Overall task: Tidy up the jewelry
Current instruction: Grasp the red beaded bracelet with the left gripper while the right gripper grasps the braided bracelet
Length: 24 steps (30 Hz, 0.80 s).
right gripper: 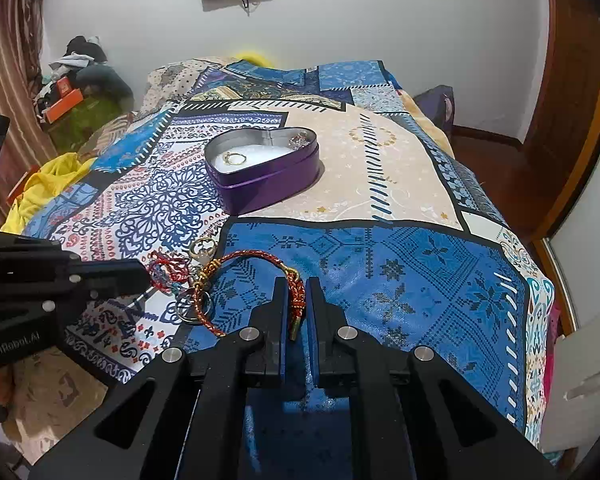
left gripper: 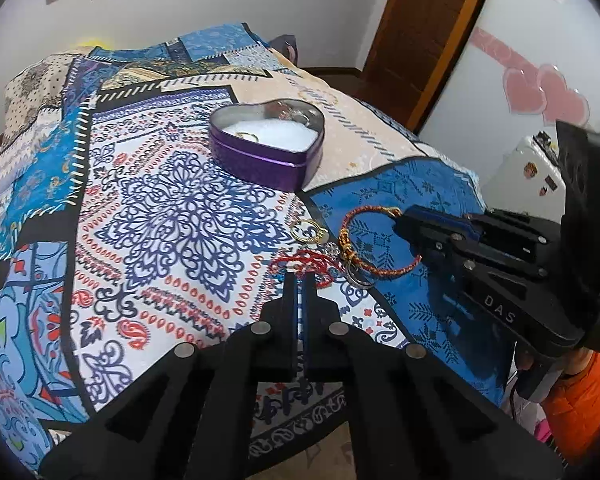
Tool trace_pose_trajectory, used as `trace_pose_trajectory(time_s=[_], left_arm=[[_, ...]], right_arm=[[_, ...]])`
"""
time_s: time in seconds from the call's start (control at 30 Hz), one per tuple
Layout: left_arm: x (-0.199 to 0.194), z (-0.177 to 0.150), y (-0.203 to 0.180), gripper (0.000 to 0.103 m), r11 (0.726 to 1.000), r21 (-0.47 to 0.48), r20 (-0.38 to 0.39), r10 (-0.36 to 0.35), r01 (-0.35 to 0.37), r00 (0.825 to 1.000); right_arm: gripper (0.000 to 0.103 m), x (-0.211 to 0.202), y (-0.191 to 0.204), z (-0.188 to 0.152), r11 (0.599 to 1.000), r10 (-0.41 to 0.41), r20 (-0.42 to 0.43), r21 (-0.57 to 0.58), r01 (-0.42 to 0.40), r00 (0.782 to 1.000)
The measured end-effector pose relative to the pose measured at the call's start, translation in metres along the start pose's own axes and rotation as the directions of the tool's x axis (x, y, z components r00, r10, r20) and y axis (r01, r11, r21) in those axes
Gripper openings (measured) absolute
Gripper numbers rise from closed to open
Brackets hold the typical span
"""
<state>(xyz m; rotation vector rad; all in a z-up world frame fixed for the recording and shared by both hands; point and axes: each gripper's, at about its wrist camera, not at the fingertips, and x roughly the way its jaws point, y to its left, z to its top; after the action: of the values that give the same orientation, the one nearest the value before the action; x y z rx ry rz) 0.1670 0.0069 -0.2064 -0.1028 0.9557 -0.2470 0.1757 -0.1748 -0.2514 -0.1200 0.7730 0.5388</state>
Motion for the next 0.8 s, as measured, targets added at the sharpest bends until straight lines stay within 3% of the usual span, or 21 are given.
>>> trace_pose_trajectory(time_s=[0.23, 0.37, 0.47, 0.53, 0.8], left_arm=[[-0.021, 0.006, 0.006, 0.000, 1.000, -0.011, 0.048, 0.006, -0.006, 0.999], [-0.023, 0.008, -0.001, 0.002, 0.999, 0.029, 0.039, 0.016, -0.017, 0.999], [-0.017, 0.007, -0.007, 0.015, 0.998, 0.056, 0.009, 0.018, -0.019, 1.000], [-0.010, 0.006, -0.008, 0.031, 0.998, 0.053, -0.009, 0.018, -0.018, 1.000], [0.019, 0.008, -0.008, 0.032, 0.999, 0.024, -0.074, 0.024, -0.022, 0.997]], right_arm=[[0.007, -0.016, 0.002, 0.007, 1.000, -0.006, 0.038, -0.009, 0.006, 0.999], [0.007, -0.026, 0.001, 0.014, 1.000, -0.015, 0.067, -0.004, 0.015, 0.998], [0.007, -0.032, 0.000, 0.017, 1.000, -0.022, 0.086, 0.003, 0.022, 0.996], [0.007, -0.035, -0.001, 0.018, 1.000, -0.028, 0.093, 0.005, 0.027, 0.995], [0.007, -0.041, -0.007, 0.017, 0.999, -0.037, 0.102, 0.013, 0.036, 0.994]])
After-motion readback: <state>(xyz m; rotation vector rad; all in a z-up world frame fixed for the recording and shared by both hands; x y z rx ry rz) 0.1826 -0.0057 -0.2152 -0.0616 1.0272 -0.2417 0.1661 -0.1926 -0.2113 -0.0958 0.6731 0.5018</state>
